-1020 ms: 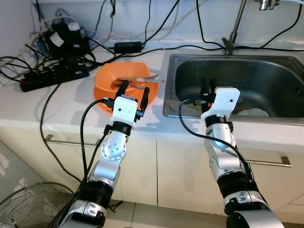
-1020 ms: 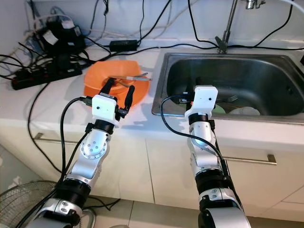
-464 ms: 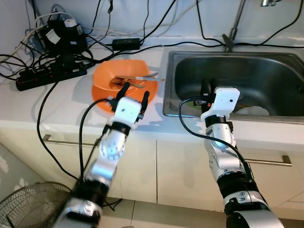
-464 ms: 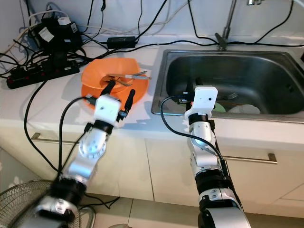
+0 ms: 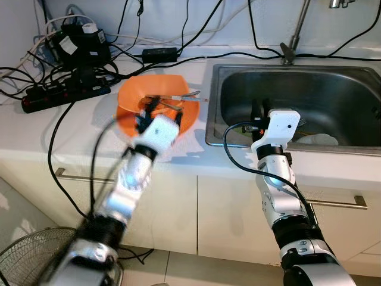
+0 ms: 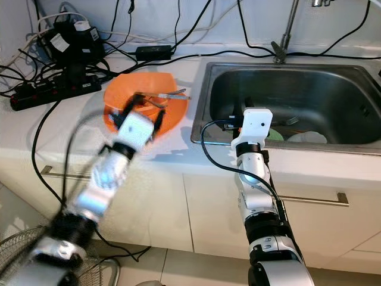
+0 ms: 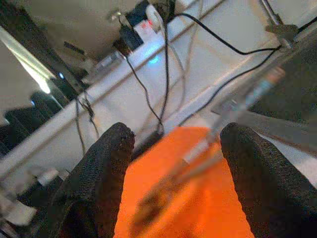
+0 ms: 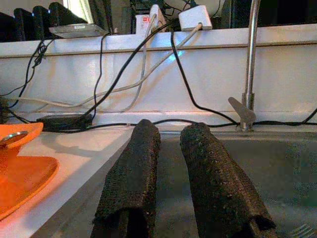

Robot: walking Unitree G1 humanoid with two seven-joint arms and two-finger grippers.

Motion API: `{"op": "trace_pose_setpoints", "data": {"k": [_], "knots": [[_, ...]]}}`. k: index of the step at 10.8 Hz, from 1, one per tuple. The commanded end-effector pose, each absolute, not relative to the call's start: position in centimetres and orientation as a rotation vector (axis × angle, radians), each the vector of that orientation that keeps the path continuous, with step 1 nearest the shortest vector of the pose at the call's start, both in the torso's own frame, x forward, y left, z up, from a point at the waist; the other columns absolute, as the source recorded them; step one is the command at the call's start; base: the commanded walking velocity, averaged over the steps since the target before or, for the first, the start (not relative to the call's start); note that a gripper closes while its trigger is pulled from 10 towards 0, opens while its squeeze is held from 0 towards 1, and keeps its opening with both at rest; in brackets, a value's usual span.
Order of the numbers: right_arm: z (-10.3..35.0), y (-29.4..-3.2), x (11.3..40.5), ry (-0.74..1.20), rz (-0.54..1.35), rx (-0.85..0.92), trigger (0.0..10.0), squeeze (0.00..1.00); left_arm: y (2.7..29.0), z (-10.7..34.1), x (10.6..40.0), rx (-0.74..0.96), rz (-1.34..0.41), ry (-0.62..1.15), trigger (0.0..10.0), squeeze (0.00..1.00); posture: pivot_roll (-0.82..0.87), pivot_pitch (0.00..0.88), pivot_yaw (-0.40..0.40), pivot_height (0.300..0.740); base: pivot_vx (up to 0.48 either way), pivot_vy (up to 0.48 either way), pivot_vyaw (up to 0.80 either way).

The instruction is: Kitchen organization

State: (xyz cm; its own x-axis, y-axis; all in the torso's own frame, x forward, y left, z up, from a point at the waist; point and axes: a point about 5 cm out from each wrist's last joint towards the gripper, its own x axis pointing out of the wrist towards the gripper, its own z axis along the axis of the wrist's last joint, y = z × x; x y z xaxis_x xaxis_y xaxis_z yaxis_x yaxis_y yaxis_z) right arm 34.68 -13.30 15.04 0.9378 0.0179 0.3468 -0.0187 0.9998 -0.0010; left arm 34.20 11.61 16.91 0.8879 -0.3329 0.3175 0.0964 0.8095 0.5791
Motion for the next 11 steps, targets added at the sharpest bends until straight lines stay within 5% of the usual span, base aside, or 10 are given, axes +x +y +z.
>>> {"op": "trace_pose_setpoints", "data": {"k": [1, 6, 11], "knots": [[15.3, -13.1, 34.9, -0.358, 0.025, 0.011, 10.0, 0.00, 11.4, 17.7, 34.5, 0.628, -0.236, -0.442, 10.0, 0.00, 0.10, 0.000, 0.072, 0.740, 0.000, 0.000, 0.00], [15.3, -13.1, 35.0, -0.356, 0.025, 0.011, 10.0, 0.00, 9.7, 16.5, 35.1, 0.902, -0.394, -0.375, 10.0, 0.00, 0.09, 0.000, 0.074, 0.740, 0.000, 0.000, 0.00], [15.3, -13.0, 35.0, -0.357, 0.028, 0.015, 10.0, 0.00, 9.7, 16.9, 35.8, 0.936, -0.306, -0.367, 10.0, 0.00, 0.10, 0.000, 0.074, 0.740, 0.000, 0.000, 0.00]]}}
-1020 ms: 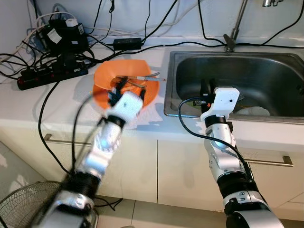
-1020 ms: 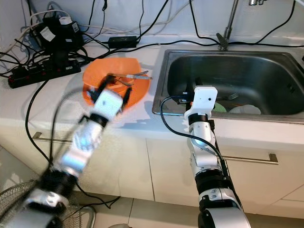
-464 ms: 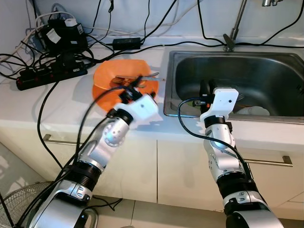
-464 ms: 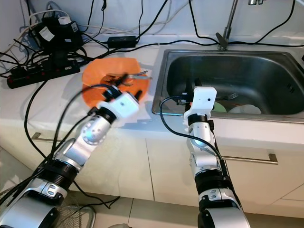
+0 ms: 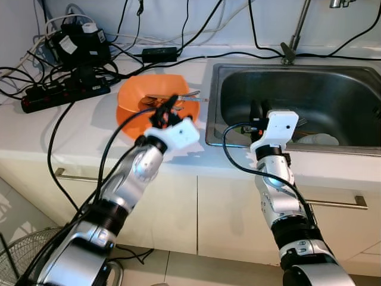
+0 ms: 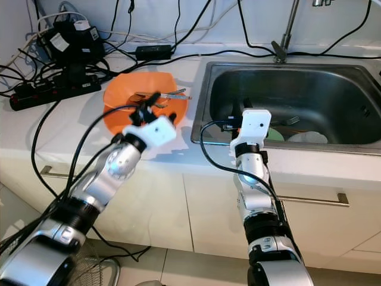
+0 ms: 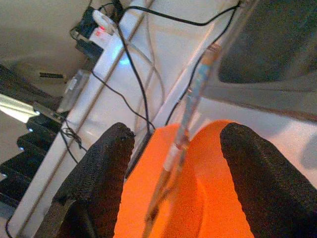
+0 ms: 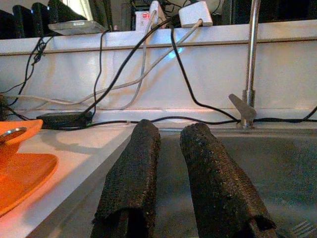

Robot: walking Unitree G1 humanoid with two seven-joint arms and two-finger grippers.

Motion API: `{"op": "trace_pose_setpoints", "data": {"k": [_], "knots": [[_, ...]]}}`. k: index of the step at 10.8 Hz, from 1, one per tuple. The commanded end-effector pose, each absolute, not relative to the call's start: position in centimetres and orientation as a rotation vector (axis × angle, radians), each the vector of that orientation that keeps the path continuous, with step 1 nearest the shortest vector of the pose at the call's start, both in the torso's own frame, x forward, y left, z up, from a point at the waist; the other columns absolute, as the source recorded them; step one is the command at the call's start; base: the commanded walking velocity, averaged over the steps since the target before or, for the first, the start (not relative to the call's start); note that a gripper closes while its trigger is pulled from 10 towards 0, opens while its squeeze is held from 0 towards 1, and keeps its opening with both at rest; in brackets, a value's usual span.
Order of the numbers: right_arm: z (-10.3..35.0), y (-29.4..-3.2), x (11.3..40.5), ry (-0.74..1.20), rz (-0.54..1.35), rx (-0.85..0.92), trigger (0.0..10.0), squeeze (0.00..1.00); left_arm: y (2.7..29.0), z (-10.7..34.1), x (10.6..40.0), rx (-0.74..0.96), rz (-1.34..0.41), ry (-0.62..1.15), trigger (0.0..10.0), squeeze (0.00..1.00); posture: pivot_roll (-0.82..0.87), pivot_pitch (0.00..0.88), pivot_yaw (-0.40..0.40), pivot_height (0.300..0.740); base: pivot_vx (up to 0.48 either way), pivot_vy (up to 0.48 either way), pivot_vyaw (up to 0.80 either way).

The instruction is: Kitchen organization

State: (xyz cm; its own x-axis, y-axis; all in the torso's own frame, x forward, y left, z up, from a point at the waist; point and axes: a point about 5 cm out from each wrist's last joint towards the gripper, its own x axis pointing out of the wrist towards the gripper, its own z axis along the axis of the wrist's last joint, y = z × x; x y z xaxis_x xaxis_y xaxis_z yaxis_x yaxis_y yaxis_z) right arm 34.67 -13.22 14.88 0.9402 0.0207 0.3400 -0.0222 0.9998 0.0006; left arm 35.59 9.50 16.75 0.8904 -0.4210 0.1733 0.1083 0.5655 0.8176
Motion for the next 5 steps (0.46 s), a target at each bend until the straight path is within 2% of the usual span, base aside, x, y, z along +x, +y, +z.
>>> {"op": "trace_pose_setpoints", "data": {"k": [1, 2, 3, 4, 5], "knots": [[15.30, -13.01, 34.95, -0.357, 0.029, 0.015, 10.0, 0.00, 9.52, 16.83, 36.06, 0.939, -0.290, -0.358, 9.8, 0.00, 0.09, 0.000, 0.074, 0.740, 0.000, 0.000, 0.00], [15.29, -13.02, 34.94, -0.356, 0.029, 0.016, 10.0, 0.00, 9.45, 16.82, 36.29, 0.939, -0.278, -0.352, 9.3, 0.00, 0.09, 0.000, 0.075, 0.740, 0.000, 0.000, 0.00], [15.29, -13.01, 34.95, -0.357, 0.030, 0.015, 10.0, 0.00, 9.35, 16.90, 36.50, 0.940, -0.271, -0.349, 5.0, 0.00, 0.09, 0.000, 0.075, 0.740, 0.000, 0.000, 0.00], [15.31, -13.00, 34.97, -0.357, 0.031, 0.014, 10.0, 0.00, 9.39, 16.91, 36.62, 0.945, -0.263, -0.342, 1.3, 0.00, 0.09, 0.000, 0.076, 0.740, 0.000, 0.000, 0.00], [15.34, -12.98, 35.00, -0.357, 0.032, 0.013, 10.0, 0.00, 9.51, 16.74, 36.65, 0.952, -0.262, -0.333, 0.0, 0.00, 0.09, 0.000, 0.077, 0.740, 0.000, 0.000, 0.00]]}}
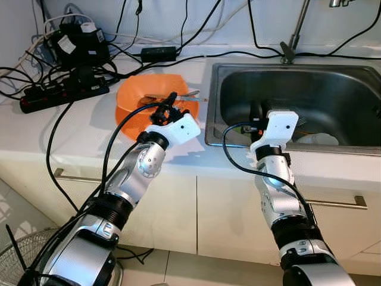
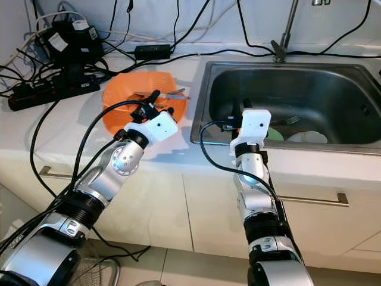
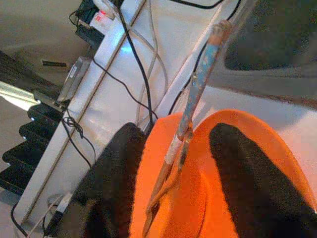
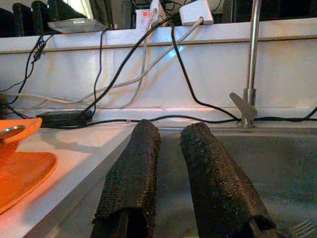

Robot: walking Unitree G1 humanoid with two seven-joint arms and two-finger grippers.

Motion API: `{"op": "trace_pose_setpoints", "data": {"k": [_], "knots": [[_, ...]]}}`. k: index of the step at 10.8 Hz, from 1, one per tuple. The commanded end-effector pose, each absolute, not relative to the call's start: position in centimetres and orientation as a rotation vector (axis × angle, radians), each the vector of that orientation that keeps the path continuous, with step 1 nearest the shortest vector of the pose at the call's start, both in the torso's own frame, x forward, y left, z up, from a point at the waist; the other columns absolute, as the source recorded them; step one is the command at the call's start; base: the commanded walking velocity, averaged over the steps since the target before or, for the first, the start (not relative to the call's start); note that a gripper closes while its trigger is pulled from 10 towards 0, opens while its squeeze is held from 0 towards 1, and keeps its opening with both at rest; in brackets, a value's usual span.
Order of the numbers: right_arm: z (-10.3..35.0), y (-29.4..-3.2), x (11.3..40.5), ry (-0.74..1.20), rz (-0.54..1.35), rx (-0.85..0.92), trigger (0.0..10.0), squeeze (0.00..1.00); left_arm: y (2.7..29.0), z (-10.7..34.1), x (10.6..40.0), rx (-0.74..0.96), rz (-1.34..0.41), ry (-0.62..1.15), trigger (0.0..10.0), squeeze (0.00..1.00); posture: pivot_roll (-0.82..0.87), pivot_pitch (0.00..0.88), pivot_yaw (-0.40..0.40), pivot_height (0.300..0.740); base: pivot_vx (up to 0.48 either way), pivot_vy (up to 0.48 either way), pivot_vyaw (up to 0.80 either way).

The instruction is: Kitchen organization

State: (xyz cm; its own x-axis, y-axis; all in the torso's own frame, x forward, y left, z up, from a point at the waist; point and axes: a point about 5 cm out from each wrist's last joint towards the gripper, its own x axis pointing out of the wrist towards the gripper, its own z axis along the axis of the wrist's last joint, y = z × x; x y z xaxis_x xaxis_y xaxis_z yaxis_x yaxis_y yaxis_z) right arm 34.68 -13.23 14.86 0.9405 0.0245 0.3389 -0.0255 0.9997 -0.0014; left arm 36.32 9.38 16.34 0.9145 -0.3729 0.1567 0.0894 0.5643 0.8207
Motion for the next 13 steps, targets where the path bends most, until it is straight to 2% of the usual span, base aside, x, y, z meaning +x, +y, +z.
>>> {"op": "trace_pose_setpoints", "data": {"k": [1, 9, 10, 11, 13], "knots": [[15.3, -13.0, 35.0, -0.357, 0.033, 0.013, 10.0, 0.00, 9.6, 16.4, 36.6, 0.955, -0.264, -0.325, 0.0, 0.00, 0.09, 0.000, 0.077, 0.740, 0.000, 0.000, 0.00], [15.2, -12.8, 35.0, -0.357, 0.039, 0.014, 10.0, 0.00, 8.8, 16.0, 36.2, 0.957, -0.290, -0.339, 0.0, 0.00, 0.08, 0.000, 0.081, 0.740, 0.000, 0.000, 0.00], [15.2, -12.7, 34.9, -0.356, 0.040, 0.015, 10.0, 0.00, 8.7, 16.1, 36.2, 0.957, -0.291, -0.342, 0.4, 0.00, 0.08, 0.000, 0.081, 0.740, 0.000, 0.000, 0.00], [15.2, -12.7, 35.0, -0.354, 0.042, 0.016, 10.0, 0.00, 8.7, 16.4, 36.2, 0.956, -0.286, -0.347, 10.0, 0.00, 0.08, 0.000, 0.080, 0.740, 0.000, 0.000, 0.00], [15.2, -12.7, 35.0, -0.354, 0.043, 0.015, 10.0, 0.00, 9.0, 17.1, 36.4, 0.948, -0.272, -0.355, 10.0, 0.00, 0.09, 0.000, 0.078, 0.740, 0.000, 0.000, 0.00]]}}
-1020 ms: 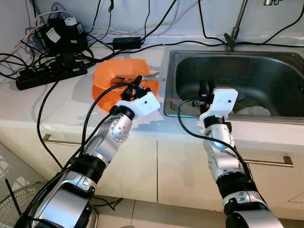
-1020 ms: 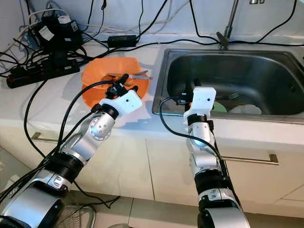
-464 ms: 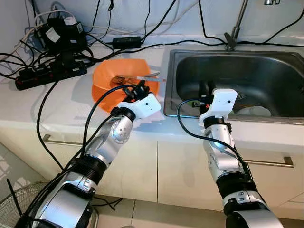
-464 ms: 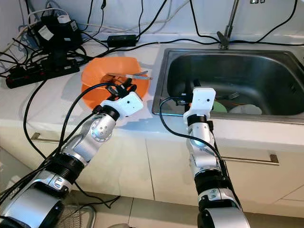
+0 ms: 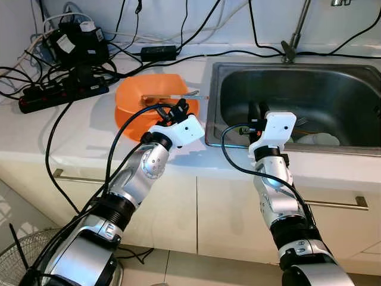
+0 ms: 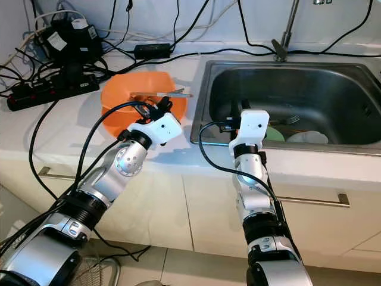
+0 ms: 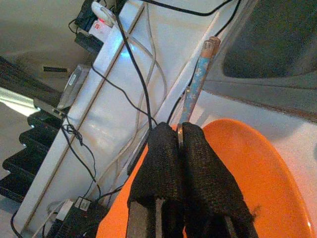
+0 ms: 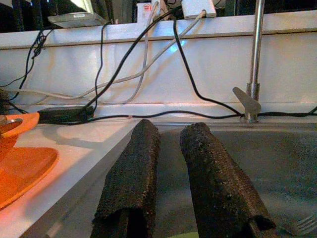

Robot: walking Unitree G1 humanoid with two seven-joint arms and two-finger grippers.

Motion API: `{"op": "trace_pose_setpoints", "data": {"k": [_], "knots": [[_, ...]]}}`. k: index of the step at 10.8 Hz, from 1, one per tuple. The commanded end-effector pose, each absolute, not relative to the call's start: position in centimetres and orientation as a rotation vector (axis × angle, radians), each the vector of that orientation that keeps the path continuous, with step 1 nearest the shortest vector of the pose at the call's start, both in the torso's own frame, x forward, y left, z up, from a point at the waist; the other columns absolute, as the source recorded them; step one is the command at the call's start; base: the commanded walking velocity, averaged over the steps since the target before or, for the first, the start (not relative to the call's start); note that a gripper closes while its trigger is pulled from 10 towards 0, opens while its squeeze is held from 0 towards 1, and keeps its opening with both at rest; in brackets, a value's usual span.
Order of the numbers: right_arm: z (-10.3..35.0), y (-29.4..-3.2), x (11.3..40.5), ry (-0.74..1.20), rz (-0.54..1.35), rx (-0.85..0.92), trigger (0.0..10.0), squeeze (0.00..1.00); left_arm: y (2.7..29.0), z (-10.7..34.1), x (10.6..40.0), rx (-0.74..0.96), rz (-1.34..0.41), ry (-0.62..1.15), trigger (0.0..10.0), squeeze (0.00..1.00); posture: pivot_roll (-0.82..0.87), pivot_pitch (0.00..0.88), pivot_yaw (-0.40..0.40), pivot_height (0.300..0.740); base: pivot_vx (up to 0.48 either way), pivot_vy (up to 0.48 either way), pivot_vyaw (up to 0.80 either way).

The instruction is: Kitchen organization

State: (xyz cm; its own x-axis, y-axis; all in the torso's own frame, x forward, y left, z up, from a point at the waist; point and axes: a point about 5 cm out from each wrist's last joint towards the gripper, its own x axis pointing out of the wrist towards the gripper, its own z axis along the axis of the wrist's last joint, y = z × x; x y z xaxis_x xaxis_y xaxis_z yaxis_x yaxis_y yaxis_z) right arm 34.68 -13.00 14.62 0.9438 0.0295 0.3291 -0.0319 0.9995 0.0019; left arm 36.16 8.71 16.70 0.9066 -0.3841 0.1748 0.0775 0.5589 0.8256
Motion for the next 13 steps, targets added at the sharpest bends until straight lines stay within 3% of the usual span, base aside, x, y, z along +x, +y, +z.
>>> {"op": "trace_pose_setpoints", "data": {"k": [1, 7, 10, 13], "knots": [[15.2, -12.6, 35.0, -0.353, 0.045, 0.015, 10.0, 0.00, 9.1, 17.7, 36.4, 0.945, -0.262, -0.370, 10.0, 0.00, 0.09, 0.000, 0.077, 0.740, 0.000, 0.000, 0.00], [15.2, -12.7, 35.1, -0.348, 0.049, 0.014, 10.0, 0.00, 9.1, 20.8, 36.3, 0.997, -0.304, -0.398, 10.0, 0.00, 0.10, 0.000, 0.071, 0.740, 0.000, 0.000, 0.00], [15.1, -12.7, 35.1, -0.339, 0.051, 0.010, 10.0, 0.00, 8.7, 20.4, 35.0, 0.881, -0.542, -0.308, 10.0, 0.00, 0.10, 0.000, 0.067, 0.740, 0.000, 0.000, 0.00], [15.1, -12.7, 35.1, -0.337, 0.055, 0.011, 10.0, 0.00, 9.8, 20.9, 34.2, 0.836, -0.611, -0.262, 10.0, 0.00, 0.10, 0.000, 0.060, 0.740, 0.000, 0.000, 0.00]]}}
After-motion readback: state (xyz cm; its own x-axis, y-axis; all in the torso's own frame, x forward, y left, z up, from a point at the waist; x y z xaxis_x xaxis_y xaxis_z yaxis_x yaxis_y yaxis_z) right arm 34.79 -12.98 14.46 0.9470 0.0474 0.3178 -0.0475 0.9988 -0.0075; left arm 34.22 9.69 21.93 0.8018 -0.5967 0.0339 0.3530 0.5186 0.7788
